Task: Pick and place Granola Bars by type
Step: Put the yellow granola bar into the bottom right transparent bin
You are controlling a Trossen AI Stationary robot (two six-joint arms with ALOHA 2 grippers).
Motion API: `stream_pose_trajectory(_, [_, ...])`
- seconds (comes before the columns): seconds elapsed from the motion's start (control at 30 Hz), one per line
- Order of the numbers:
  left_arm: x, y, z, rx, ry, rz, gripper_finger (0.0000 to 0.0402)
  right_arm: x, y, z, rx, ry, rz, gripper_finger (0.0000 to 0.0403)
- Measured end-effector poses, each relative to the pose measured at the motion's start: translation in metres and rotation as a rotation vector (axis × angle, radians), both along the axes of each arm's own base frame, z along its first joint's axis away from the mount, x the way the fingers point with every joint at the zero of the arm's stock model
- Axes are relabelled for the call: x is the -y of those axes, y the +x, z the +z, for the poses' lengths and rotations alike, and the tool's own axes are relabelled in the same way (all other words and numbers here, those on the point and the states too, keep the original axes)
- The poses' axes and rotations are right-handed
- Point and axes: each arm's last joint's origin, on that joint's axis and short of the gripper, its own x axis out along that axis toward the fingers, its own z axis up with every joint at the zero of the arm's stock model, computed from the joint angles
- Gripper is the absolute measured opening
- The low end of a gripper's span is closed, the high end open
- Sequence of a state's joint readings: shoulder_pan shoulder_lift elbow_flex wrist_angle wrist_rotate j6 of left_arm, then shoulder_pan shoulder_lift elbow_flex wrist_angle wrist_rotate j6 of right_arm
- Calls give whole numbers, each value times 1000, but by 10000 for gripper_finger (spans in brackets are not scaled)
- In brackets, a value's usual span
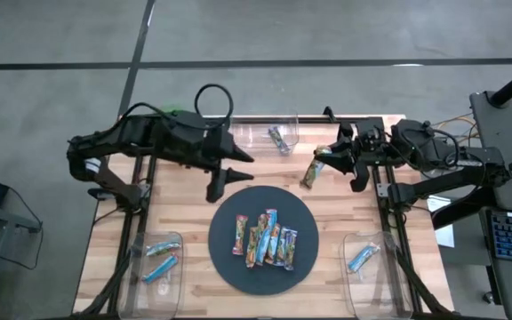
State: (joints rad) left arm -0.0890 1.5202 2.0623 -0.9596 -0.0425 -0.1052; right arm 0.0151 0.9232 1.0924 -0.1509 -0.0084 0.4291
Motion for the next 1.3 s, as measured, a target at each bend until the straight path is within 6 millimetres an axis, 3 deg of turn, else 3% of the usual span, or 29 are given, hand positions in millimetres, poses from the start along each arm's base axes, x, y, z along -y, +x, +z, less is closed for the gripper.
stream_pose_trajectory(0.23, [-7, -33, -9, 33, 28, 61, 183, 0, 0, -3, -37, 44, 11, 54])
stream_pose_trajectory(0.43, [-12, -64, -15, 184, 3, 92, 183, -3, 2, -7, -73, 148, 96, 54])
stream_pose_trajectory(0.6, [-14, -83, -21, 199, -30, 126, 182, -11, 3, -12, -145, 242, 171, 53])
stream_pose_trajectory(1.03, [-15, -88, -21, 209, -11, 131, 181, -52, -9, -32, -449, 519, 312, 44])
stream_pose_trajectory(1.3, [-15, -88, -21, 209, -32, 137, 181, -71, -25, -51, -692, 653, 215, 44])
